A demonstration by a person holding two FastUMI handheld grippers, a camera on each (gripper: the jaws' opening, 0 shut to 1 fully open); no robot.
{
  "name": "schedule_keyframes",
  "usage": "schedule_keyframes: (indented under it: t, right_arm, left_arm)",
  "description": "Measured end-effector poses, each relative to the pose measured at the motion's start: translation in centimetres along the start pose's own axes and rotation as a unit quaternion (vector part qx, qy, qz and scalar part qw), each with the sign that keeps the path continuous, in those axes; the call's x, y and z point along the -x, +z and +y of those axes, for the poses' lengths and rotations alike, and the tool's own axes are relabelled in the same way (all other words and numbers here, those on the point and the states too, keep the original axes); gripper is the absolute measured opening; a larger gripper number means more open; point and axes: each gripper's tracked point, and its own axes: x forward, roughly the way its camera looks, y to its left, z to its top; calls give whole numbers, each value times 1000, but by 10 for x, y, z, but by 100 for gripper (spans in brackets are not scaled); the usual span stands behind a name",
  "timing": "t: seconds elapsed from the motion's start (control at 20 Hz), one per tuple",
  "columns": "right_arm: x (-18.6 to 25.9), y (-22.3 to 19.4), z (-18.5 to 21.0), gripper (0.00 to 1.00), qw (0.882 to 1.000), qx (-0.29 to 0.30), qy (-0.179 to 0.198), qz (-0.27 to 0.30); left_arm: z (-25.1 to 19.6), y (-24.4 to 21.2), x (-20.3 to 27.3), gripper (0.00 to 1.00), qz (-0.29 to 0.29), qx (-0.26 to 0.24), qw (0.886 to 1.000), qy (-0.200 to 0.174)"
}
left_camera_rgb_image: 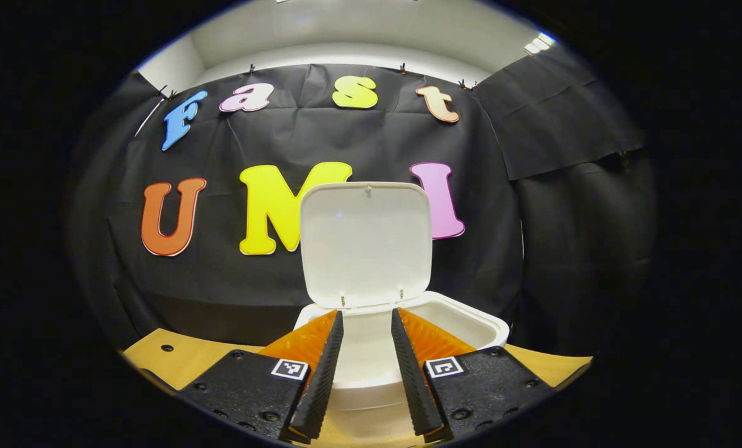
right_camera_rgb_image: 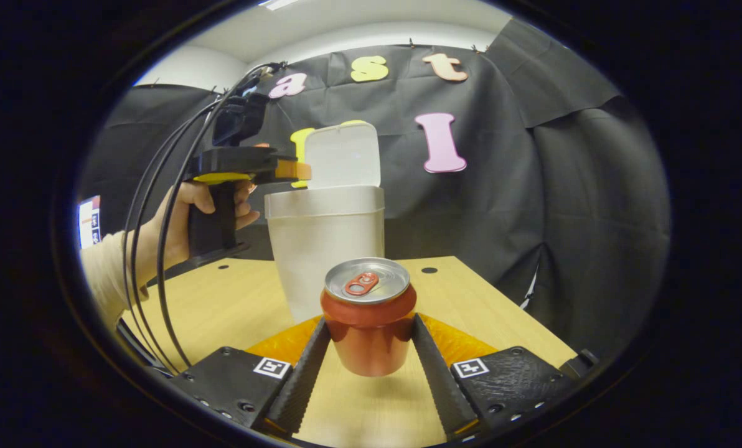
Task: Press the lid of the desktop garbage bin to open it, pick up the crumpled paper on the desktop and throw it into the bin, then pick up the pop can on the desktop and drop it into the bin, and finally close the garbage bin lid.
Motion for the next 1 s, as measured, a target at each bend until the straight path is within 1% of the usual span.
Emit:
schedule_keyframes:
  t: [0.15,0.2,0.25,0.3,0.45,0.6,0.7,0.75,0.9,1.0]
  right_arm:
    - [0,0,0,80,1000,-2,0,-3]
    - [0,1,0,80,1000,-5,1,-5]
    - [1,0,0,80,1000,-9,2,-5]
    - [1,1,1,80,1000,-15,5,-7]
    - [1,4,0,80,1000,-17,1,-12]
    - [2,8,5,80,1000,-1,1,-19]
    - [2,13,14,80,1000,4,2,-24]
    - [0,11,17,79,1000,3,2,-21]
    - [-3,15,28,78,1000,6,13,-7]
    - [0,30,29,78,1000,14,12,-18]
  left_arm:
    - [13,6,24,55,-22,3,1000,18]
    - [18,2,33,58,-16,2,999,31]
    - [23,-3,44,58,-17,6,999,43]
    - [23,0,55,58,-28,9,999,45]
    - [29,6,89,58,-53,-9,996,71]
    - [29,3,116,58,-56,-15,995,79]
    - [30,-7,133,58,-41,-20,996,83]
    - [34,-17,141,58,-23,-26,995,93]
    - [40,-41,159,65,7,-24,994,106]
    - [45,-56,167,70,32,-9,993,113]
